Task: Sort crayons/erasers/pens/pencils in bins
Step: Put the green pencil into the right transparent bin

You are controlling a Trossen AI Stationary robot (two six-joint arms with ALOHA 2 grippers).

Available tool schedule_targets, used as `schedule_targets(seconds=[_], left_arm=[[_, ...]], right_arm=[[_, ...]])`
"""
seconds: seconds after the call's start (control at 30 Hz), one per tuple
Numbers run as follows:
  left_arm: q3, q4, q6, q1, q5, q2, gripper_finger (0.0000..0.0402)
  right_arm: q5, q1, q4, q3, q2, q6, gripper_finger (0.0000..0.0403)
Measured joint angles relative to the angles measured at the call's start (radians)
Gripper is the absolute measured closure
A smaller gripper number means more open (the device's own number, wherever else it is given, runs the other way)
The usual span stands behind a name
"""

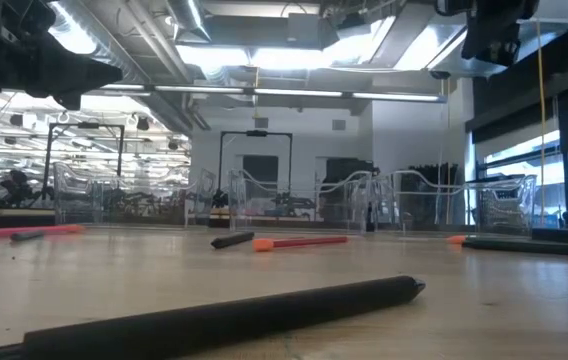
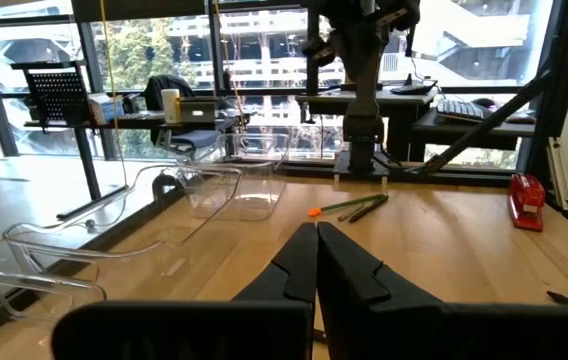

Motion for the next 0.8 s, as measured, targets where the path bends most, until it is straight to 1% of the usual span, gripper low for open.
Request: schedule_targets(seconds=[0.13,0.2,0.27,0.37,0.43,0.5,0.63,0.8], left_arm=[[0.007,0.092,0.022,0.000,-0.011,0.000,0.0401],[0.043,0.144,0.040,0.000,-0.007,0.000,0.0401],[0.103,0.135,0.043,0.000,-0.005,0.006,0.0401],[0.224,0.041,0.064,0.000,0.004,0.040,0.0401],[0.313,-0.047,0.069,0.000,0.013,0.093,0.0401],[0.401,-0.152,0.069,0.000,0.014,0.172,0.0401],[0.575,-0.328,0.067,0.000,0.016,0.367,0.0401],[0.766,-0.528,0.021,0.000,0.017,0.580,0.0401]], right_arm=[[0.004,-0.001,0.002,0.002,0.017,-0.032,0.0399],[0.011,0.000,0.002,0.002,0.024,-0.045,0.0399],[0.011,0.000,0.001,0.002,0.029,-0.037,0.0399],[0.011,0.000,0.000,0.002,0.042,-0.003,0.0399],[0.011,0.000,-0.016,0.002,0.058,0.024,0.0399],[0.011,0.000,-0.044,0.002,0.083,0.059,0.0399],[0.011,0.000,-0.106,0.002,0.149,0.128,0.0398],[0.011,0.000,-0.114,0.002,0.241,0.134,0.0396]])
